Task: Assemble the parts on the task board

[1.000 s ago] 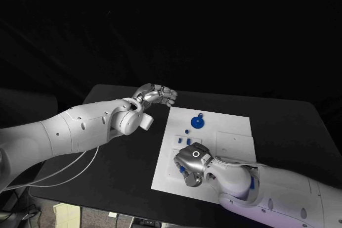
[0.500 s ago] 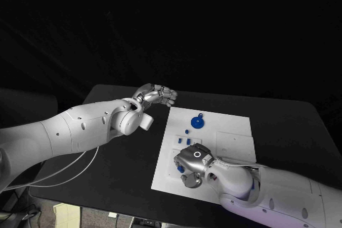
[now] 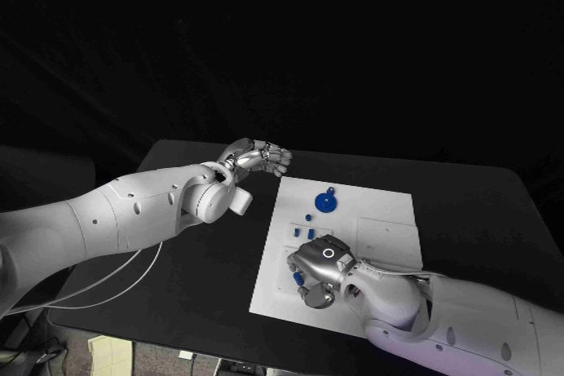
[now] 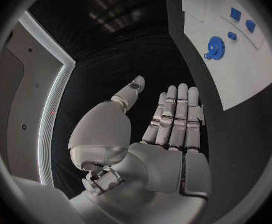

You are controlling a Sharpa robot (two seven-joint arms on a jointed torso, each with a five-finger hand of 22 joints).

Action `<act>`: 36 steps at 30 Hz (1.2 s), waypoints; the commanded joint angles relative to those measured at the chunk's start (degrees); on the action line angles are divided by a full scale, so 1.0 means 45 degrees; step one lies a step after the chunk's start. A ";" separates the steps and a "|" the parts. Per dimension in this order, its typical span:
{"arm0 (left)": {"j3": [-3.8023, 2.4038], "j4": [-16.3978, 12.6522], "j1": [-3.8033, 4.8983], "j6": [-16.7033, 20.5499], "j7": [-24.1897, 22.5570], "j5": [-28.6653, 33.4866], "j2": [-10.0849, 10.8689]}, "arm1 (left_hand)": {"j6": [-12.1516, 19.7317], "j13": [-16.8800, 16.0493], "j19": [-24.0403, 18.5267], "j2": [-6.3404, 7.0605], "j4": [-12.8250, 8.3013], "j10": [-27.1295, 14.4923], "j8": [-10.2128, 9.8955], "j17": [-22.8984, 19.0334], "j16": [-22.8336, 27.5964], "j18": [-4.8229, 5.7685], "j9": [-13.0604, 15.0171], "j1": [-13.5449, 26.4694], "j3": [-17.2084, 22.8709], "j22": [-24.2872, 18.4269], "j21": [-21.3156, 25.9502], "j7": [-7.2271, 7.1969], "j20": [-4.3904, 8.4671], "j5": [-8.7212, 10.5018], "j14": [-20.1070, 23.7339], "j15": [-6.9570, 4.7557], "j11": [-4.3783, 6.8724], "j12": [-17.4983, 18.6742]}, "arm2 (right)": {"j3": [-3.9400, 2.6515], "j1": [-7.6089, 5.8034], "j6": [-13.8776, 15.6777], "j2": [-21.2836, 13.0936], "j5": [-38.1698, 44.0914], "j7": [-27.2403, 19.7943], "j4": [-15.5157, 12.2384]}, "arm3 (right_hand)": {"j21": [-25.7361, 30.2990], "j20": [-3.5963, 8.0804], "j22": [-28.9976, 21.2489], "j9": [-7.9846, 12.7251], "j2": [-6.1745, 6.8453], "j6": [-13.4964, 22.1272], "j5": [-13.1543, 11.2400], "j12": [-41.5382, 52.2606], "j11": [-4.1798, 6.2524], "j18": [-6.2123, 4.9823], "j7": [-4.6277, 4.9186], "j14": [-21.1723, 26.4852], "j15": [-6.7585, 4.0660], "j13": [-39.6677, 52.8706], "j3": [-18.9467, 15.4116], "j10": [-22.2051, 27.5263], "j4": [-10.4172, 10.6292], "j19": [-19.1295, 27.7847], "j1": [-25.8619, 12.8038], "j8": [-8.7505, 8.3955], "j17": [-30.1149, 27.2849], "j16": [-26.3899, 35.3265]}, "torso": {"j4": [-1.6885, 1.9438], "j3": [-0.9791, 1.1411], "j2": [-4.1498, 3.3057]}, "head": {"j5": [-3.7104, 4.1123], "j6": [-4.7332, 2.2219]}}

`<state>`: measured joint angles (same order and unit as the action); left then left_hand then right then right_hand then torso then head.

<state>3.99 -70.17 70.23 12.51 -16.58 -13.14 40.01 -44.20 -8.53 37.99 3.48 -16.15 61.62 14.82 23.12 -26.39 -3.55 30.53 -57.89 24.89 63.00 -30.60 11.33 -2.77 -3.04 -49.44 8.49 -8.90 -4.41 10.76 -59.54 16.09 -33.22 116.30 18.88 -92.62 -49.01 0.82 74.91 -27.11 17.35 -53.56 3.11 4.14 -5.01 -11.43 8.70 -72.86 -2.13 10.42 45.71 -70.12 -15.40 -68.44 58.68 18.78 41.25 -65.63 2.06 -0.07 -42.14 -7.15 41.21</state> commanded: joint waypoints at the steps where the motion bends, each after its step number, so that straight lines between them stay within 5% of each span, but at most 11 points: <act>1: -0.0008 -0.0020 0.0008 -0.0185 -0.0113 0.0067 -0.0007 | 0.0067 0.0014 0.0043 0.0011 0.0051 -0.0018 0.0051 0.0014 0.0073 -0.0218 -0.0016 0.0091 -0.0058 0.0013 0.0059 0.0031 -0.0004 0.0039 -0.0006 0.0017 -0.0115 0.0059 | 0.0001 -0.0006 0.0324 -0.0086 -0.0063 -0.0031 -0.0079 | 0.0060 0.0072 0.0165 0.0007 -0.0023 0.0071 -0.0018 -0.0043 0.0024 -0.0793 0.0000 -0.0004 0.0119 -0.0015 0.0015 0.0076 0.0061 -0.0015 -0.0031 -0.0043 -0.0016 0.0021 | -0.0002 -0.0004 0.0000 | 0.0006 0.0004; 17: -0.0008 -0.0019 0.0008 -0.0182 -0.0113 0.0067 -0.0001 | 0.0073 0.0025 0.0041 0.0006 0.0051 -0.0018 0.0055 0.0027 0.0083 -0.0220 -0.0019 0.0086 -0.0050 0.0023 0.0068 0.0033 -0.0006 0.0039 -0.0009 0.0019 -0.0116 0.0056 | -0.0001 -0.0152 0.0584 -0.0328 -0.0846 -0.0575 -0.0484 | 0.0046 0.0083 0.0168 -0.0049 -0.0023 -0.0037 -0.0013 0.0040 0.0060 -0.0793 -0.0049 -0.0008 0.0085 -0.0006 0.0003 -0.0033 0.0057 -0.0035 -0.0009 0.0038 -0.0020 -0.0009 | -0.0004 -0.0001 -0.0004 | -0.0006 0.0007; 36: -0.0008 -0.0030 0.0008 -0.0176 -0.0091 0.0067 0.0016 | 0.0090 0.0038 0.0042 0.0015 0.0050 -0.0027 0.0053 0.0043 0.0095 -0.0221 -0.0025 0.0089 -0.0049 0.0034 0.0076 0.0039 -0.0008 0.0040 -0.0013 0.0020 -0.0121 0.0058 | 0.0001 -0.0185 -0.0639 -0.0233 -0.0954 -0.0675 -0.0185 | 0.0014 0.0055 0.0210 -0.0259 -0.0049 -0.0666 -0.0070 0.0300 0.0230 -0.0793 -0.0343 0.0148 -0.0084 0.0076 0.0584 -0.0554 0.0773 0.0062 0.0339 0.0398 -0.0001 -0.0106 | 0.0000 -0.0012 0.0003 | -0.0014 0.0040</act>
<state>3.99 -70.18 70.23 12.41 -16.58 -13.14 40.13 -44.20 -8.44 37.99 3.47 -16.15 61.41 14.82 23.22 -26.17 -3.56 30.49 -57.89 24.89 63.08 -30.60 11.34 -2.78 -3.05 -49.44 8.48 -9.11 -4.41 10.75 -60.38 15.26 -34.30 111.87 16.56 -93.40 -49.01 1.07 74.94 -28.23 17.09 -56.23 3.11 5.32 -4.06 -11.42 7.25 -72.55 -2.45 10.67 48.10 -72.32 -12.20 -68.46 59.77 20.42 41.17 -65.89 2.07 -0.13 -42.12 -7.20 41.36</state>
